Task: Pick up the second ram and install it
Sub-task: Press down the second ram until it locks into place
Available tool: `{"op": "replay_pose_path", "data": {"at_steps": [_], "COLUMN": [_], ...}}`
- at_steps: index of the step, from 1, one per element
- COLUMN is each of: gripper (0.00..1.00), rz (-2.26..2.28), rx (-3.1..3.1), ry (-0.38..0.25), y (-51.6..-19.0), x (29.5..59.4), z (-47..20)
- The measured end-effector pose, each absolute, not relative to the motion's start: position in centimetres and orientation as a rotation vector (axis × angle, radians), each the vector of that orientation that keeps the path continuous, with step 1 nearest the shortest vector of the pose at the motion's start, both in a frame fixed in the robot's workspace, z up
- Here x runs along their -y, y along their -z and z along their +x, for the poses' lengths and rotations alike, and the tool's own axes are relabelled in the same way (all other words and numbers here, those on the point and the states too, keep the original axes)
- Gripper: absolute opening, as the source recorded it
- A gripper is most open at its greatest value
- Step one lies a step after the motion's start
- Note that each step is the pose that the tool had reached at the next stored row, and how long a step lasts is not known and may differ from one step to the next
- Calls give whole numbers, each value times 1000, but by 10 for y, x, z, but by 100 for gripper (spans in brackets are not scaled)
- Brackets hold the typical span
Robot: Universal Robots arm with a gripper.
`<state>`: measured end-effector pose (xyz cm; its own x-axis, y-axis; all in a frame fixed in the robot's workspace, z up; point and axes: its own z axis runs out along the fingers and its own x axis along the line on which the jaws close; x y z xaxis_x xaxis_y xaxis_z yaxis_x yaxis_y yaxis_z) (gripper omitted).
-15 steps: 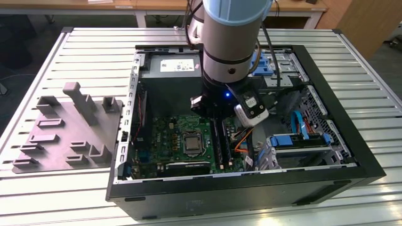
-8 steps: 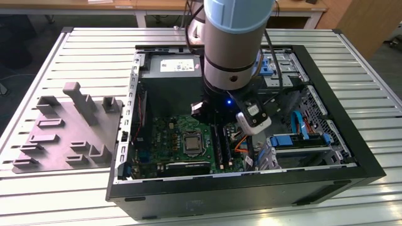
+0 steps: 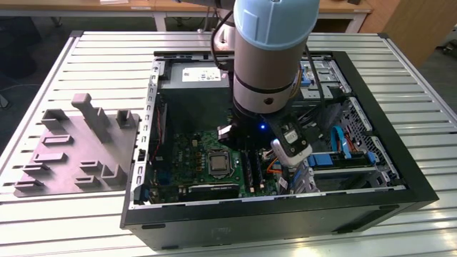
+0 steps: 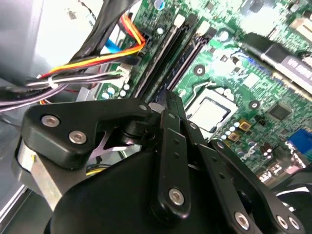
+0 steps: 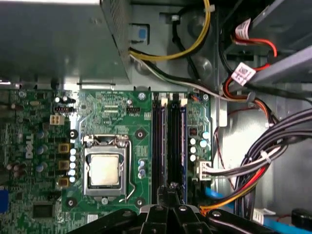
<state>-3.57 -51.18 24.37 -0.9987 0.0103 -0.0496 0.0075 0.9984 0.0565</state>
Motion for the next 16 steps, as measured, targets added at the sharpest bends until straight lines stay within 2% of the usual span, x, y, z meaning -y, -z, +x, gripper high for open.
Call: {"op": "replay_pose_path", "data": {"at_steps": [16], "gripper": [10], "rz": [14], "rx": [-3093], "ry": [-87], "y": [-235], "x": [519], "z": [-35]}}
